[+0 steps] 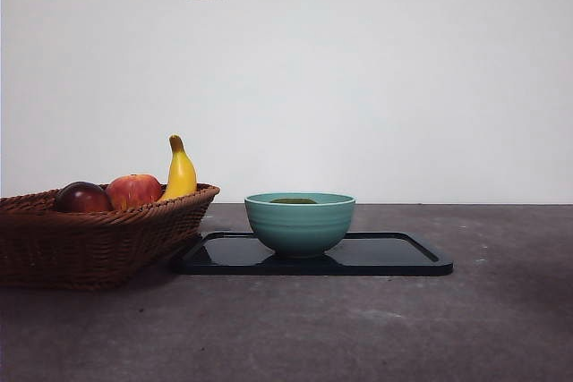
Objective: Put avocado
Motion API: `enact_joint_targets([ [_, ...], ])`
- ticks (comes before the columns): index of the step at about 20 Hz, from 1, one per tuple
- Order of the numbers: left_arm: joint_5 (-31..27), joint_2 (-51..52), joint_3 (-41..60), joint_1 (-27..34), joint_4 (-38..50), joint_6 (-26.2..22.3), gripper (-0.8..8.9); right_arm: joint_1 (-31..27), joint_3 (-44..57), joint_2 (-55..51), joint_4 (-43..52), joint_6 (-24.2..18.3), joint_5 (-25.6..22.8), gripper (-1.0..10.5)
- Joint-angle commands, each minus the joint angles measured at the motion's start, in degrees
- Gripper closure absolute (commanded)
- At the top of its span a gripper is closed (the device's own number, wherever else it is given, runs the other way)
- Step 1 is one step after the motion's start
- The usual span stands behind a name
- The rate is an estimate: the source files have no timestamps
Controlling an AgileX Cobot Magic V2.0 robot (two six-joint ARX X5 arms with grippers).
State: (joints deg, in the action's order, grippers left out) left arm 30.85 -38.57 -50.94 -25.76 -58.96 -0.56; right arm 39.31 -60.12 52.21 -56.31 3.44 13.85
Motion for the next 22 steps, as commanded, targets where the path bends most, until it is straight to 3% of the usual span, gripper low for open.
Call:
enact_joint_targets([
  [1, 0.28, -0.28, -0.31, -0.24, 0.33, -0.5, 5.03, 0.44, -0.61, -0.48, 1.07, 0.85, 0.11, 7.7],
  [6, 0.28, -0.28, -0.31, -0.24, 0.24, -0.5, 5.23, 0.44, -0.63, -0.7, 1.01, 0.83, 0.11, 7.8],
  [8, 0.28, -0.28, -0.31, -0.24, 0.26, -0.5, 7.22, 0.44, -0.63, -0.7, 0.94, 0.81, 0.11, 9.4],
  [9, 0.28, -0.28, -0.31, -0.24, 0.26, -0.5, 8.1, 0.44, -0.63, -0.7, 0.92, 0.81, 0.11, 9.4],
  [22, 0.28, -0.28, -0.31, -0.24, 0.24, -0.48, 8.04, 0.42, -0.63, -0.7, 0.98, 0.81, 0.02, 9.4],
])
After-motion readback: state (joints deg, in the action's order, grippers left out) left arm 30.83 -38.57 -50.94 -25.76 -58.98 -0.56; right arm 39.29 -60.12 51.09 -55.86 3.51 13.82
